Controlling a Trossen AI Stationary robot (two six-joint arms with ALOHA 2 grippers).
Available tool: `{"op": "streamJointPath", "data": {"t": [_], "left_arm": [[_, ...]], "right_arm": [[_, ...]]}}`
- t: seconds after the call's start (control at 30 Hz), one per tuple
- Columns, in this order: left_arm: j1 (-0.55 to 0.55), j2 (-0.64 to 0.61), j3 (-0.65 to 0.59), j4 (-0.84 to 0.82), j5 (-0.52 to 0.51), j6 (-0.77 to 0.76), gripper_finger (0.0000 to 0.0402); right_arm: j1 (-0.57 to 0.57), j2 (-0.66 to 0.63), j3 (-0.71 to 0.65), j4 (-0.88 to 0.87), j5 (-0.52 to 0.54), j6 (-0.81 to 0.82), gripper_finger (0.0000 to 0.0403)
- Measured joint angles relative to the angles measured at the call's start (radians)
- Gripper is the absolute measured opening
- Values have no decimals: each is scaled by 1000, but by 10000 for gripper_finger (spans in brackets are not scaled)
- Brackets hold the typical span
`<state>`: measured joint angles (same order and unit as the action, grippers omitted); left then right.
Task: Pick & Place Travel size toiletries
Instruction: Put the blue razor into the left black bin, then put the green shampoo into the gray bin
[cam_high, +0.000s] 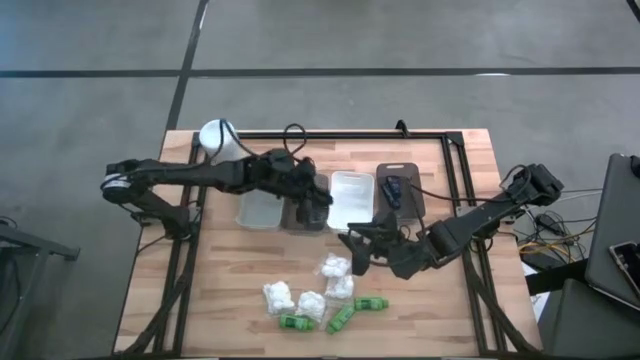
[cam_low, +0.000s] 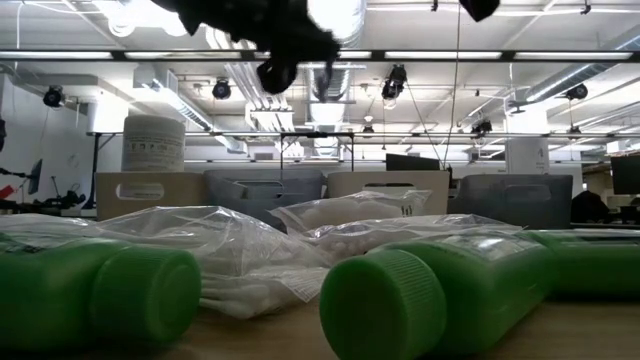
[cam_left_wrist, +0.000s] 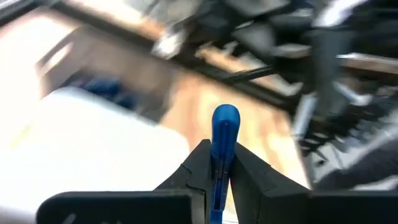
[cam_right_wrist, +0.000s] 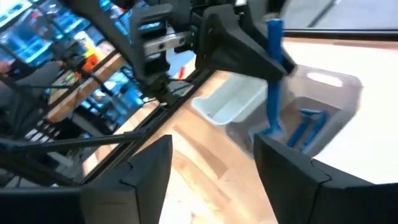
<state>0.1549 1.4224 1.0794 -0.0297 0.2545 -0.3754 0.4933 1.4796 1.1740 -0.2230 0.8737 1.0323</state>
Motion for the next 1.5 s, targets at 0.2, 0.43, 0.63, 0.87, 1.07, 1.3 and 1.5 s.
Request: {"op": "streamJointPath", "data": {"t": [0.2,0.43,0.63,0.87,1.07,1.3,1.5], "left_arm": [[107,-10,-7,-261,-65,-139,38],[205,66,-79,-261,-25,-255,38],[221,160,-97,-259,-35,-333,50],[206,175,-98,-261,-105,-353,104],[203,136,-98,-286,-63,-315,140],[133,-51,-103,-269,115,-5,152],[-10,-194,-162,-287,147,174,153]], "right_arm": [[25,-37,0,-196,120,228,247],[25,-53,0,-322,125,353,263],[26,-42,0,-321,123,356,272],[26,-41,0,-320,121,381,285],[26,-41,0,-320,115,382,297],[26,-41,-7,-330,40,359,296],[26,-41,-18,-348,-117,337,277]]}}
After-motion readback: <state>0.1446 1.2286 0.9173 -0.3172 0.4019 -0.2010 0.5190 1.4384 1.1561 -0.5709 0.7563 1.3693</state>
